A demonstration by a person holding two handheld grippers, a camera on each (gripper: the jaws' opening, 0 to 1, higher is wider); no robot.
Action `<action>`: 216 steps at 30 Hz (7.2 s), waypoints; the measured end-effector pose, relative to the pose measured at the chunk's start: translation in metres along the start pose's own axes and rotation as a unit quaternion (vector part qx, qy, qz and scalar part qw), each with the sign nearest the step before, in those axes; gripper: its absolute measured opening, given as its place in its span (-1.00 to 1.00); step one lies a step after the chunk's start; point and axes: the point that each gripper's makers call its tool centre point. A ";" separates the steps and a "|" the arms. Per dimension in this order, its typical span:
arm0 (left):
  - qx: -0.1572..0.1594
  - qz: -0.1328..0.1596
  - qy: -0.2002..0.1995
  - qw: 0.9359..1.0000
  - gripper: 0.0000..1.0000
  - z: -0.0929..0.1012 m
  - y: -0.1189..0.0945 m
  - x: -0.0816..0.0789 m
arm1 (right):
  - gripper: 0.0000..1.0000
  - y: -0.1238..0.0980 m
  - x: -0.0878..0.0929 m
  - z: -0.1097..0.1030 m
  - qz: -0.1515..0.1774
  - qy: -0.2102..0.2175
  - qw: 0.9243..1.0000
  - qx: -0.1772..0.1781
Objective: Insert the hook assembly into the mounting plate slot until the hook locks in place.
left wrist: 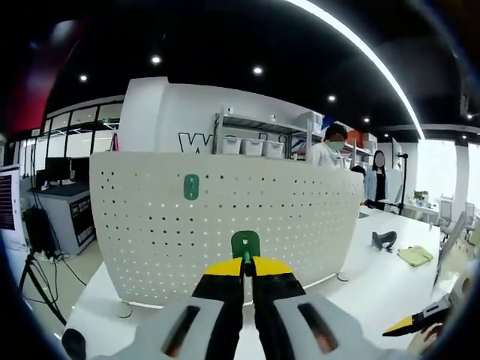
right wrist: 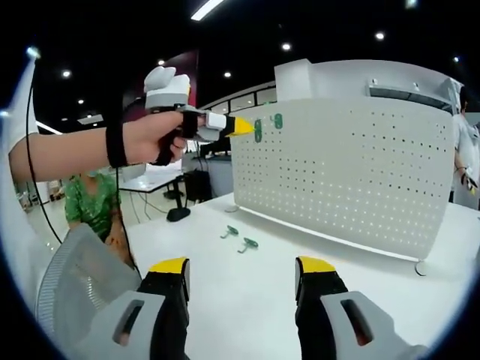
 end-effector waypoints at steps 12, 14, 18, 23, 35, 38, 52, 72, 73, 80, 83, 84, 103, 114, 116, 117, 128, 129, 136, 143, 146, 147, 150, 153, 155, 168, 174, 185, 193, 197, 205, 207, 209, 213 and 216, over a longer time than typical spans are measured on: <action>-0.002 0.005 0.019 1.000 -0.96 -0.002 0.020 -0.007 | 0.12 -0.002 0.002 0.003 0.001 0.007 1.000 0.006; 0.004 0.008 0.044 0.999 -0.96 -0.001 0.023 -0.010 | 0.12 -0.002 0.002 0.002 0.002 0.007 1.000 0.006; -0.002 0.008 0.042 0.999 -0.96 -0.003 0.029 -0.011 | 0.11 -0.003 0.003 0.004 0.004 0.010 1.000 0.009; 0.000 0.010 0.050 0.999 -0.95 -0.004 0.034 -0.013 | 0.10 -0.005 0.005 0.004 -0.001 0.012 1.000 0.011; -0.012 0.014 0.059 0.998 -0.95 -0.005 0.043 -0.019 | 0.20 -0.006 0.004 0.008 -0.001 0.005 1.000 0.023; -0.018 0.017 0.057 0.998 -0.95 -0.006 0.044 -0.020 | 0.24 -0.006 0.002 0.010 0.005 0.005 1.000 0.028; -0.029 0.023 0.057 0.998 -0.95 -0.012 0.058 -0.021 | 0.22 -0.011 0.005 0.013 -0.004 0.003 1.000 0.027; -0.033 0.021 0.073 0.997 -0.95 -0.018 0.088 -0.026 | 0.17 -0.015 0.012 0.016 -0.009 0.011 0.999 0.031; -0.034 0.022 0.072 0.997 -0.95 -0.019 0.089 -0.026 | 0.17 -0.016 0.013 0.016 -0.013 0.009 0.999 0.032; -0.038 0.020 0.073 0.996 -0.95 -0.022 0.098 -0.027 | 0.17 -0.015 0.012 0.018 -0.011 0.009 0.999 0.034; -0.038 0.021 0.072 0.996 -0.95 -0.021 0.101 -0.029 | 0.17 -0.013 0.014 0.017 -0.012 0.011 0.999 0.033; -0.037 0.020 0.074 0.996 -0.95 -0.021 0.102 -0.030 | 0.17 -0.012 0.013 0.017 -0.007 0.014 0.999 0.033; -0.048 0.015 0.076 0.996 -0.95 -0.026 0.122 -0.031 | 0.17 -0.016 0.013 0.019 -0.007 0.016 0.999 0.039; -0.055 0.011 0.079 0.995 -0.95 -0.030 0.134 -0.030 | 0.17 -0.018 0.011 0.023 -0.008 0.008 0.999 0.041; -0.057 0.010 0.072 0.996 -0.95 -0.031 0.134 -0.028 | 0.17 -0.019 0.011 0.024 -0.011 0.003 0.999 0.042; -0.058 0.009 0.077 0.995 -0.95 -0.032 0.135 -0.028 | 0.17 -0.019 0.011 0.024 -0.011 0.002 0.999 0.043; -0.055 0.006 0.079 0.995 -0.95 -0.030 0.139 -0.027 | 0.26 -0.019 -0.001 0.027 0.013 -0.005 0.999 0.048; -0.055 0.007 0.078 0.995 -0.95 -0.030 0.139 -0.027 | 0.26 -0.018 -0.001 0.027 0.011 -0.007 0.999 0.047; -0.053 0.005 0.075 0.996 -0.95 -0.029 0.141 -0.025 | 0.26 -0.018 -0.002 0.027 0.010 -0.010 0.999 0.045; -0.062 0.000 0.073 0.995 -0.95 -0.031 0.142 -0.021 | 0.26 -0.021 -0.004 0.028 0.009 -0.015 0.999 0.046; -0.063 0.001 0.070 0.995 -0.95 -0.032 0.142 -0.021 | 0.26 -0.021 -0.005 0.029 0.011 -0.014 0.999 0.047; -0.062 0.002 0.075 0.995 -0.95 -0.032 0.142 -0.022 | 0.26 -0.022 -0.005 0.029 0.009 -0.017 0.999 0.047; -0.062 0.000 0.080 0.995 -0.95 -0.033 0.142 -0.021 | 0.26 -0.021 -0.006 0.029 0.012 -0.014 0.999 0.048; -0.065 0.006 0.071 0.995 -0.95 -0.034 0.142 -0.021 | 0.26 -0.020 -0.005 0.028 0.011 -0.016 0.999 0.047; -0.064 0.005 0.069 0.996 -0.95 -0.034 0.142 -0.021 | 0.26 -0.019 -0.007 0.029 0.015 -0.015 0.999 0.049; -0.059 0.003 0.109 0.992 -0.94 -0.032 0.142 -0.022 | 0.29 -0.022 -0.007 0.031 0.021 -0.009 0.998 0.055; -0.064 0.004 0.098 0.993 -0.94 -0.033 0.142 -0.021 | 0.29 -0.022 -0.006 0.031 0.021 -0.006 0.998 0.057; -0.087 0.006 0.102 0.991 -0.93 -0.028 0.139 -0.022 | 0.28 -0.021 -0.004 0.031 0.016 -0.006 0.998 0.054; -0.098 -0.014 0.104 0.990 -0.93 -0.030 0.139 -0.016 | 0.28 -0.022 -0.006 0.031 0.022 -0.006 0.998 0.055; -0.092 -0.009 0.115 0.989 -0.93 -0.027 0.140 -0.019 | 0.28 -0.022 -0.007 0.031 0.024 -0.005 0.998 0.057; -0.097 -0.009 0.062 0.993 -0.93 -0.031 0.141 -0.019 | 0.28 -0.023 -0.007 0.031 0.025 -0.006 0.998 0.057; -0.099 -0.008 0.048 0.994 -0.94 -0.033 0.141 -0.019 | 0.28 -0.023 -0.007 0.030 0.026 -0.004 0.998 0.057; -0.098 -0.003 0.045 0.994 -0.94 -0.034 0.141 -0.021 | 0.28 -0.023 -0.007 0.030 0.025 -0.005 0.998 0.057; -0.101 -0.007 0.032 0.994 -0.95 -0.035 0.142 -0.021 | 0.28 -0.022 -0.007 0.030 0.025 -0.005 0.998 0.055; -0.102 -0.012 0.033 0.994 -0.95 -0.035 0.142 -0.019 | 0.27 -0.021 -0.007 0.030 0.025 -0.005 0.998 0.054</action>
Point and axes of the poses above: the point that each gripper's makers call its tool centre point, and the gripper's own axes: y roughly forward along the fingers, z roughly to its right, x roughly out of its underside, and after that the axes turned 14 degrees about z, right-handed
